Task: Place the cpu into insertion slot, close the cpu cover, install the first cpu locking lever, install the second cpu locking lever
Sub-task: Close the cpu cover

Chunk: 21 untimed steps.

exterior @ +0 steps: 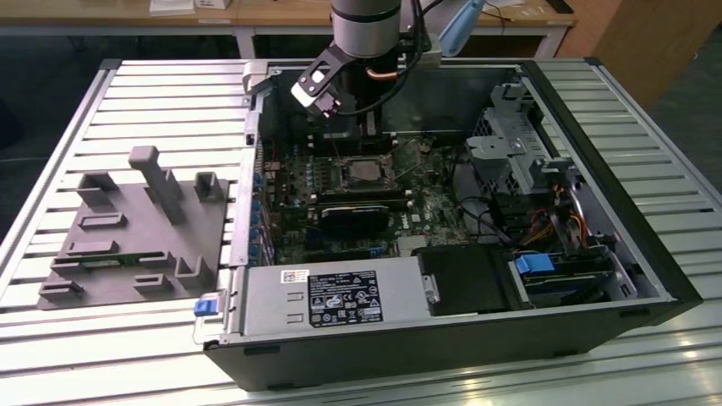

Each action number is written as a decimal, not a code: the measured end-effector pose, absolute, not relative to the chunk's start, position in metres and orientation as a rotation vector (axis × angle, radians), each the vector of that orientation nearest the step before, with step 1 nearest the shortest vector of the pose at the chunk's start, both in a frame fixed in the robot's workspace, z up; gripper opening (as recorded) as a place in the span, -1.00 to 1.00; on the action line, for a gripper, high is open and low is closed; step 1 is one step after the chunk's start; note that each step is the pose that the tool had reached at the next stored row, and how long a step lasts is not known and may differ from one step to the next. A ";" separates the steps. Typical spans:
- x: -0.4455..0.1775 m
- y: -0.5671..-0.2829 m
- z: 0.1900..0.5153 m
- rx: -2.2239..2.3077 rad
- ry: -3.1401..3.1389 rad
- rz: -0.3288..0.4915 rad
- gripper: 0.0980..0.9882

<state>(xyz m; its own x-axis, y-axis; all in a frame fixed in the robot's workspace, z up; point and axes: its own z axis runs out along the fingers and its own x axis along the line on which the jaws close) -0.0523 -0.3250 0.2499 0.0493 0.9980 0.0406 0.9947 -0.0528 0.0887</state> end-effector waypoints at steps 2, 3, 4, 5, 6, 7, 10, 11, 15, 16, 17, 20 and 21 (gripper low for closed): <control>-0.052 -0.325 0.250 2.249 2.137 0.141 -0.99; -0.052 -0.325 0.250 2.249 2.137 0.141 -0.99; -0.052 -0.325 0.250 2.249 2.137 0.141 -0.99; -0.052 -0.325 0.250 2.249 2.137 0.141 -0.99; -0.052 -0.325 0.251 2.249 2.137 0.140 -0.99; -0.052 -0.325 0.252 2.249 2.137 0.140 -0.99; -0.052 -0.325 0.257 2.249 2.136 0.141 -0.99; -0.052 -0.325 0.259 2.249 2.136 0.141 -0.99; -0.052 -0.325 0.260 2.249 2.137 0.141 -0.99; -0.052 -0.325 0.260 2.249 2.137 0.141 -0.99; -0.052 -0.325 0.260 2.249 2.137 0.141 -0.99; -0.051 -0.325 0.260 2.249 2.137 0.141 -0.99; -0.050 -0.325 0.260 2.249 2.137 0.140 -0.99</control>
<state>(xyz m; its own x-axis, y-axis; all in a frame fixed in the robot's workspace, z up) -0.0497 -0.3250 0.2604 0.0493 0.9980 0.0404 0.9947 -0.0527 0.0886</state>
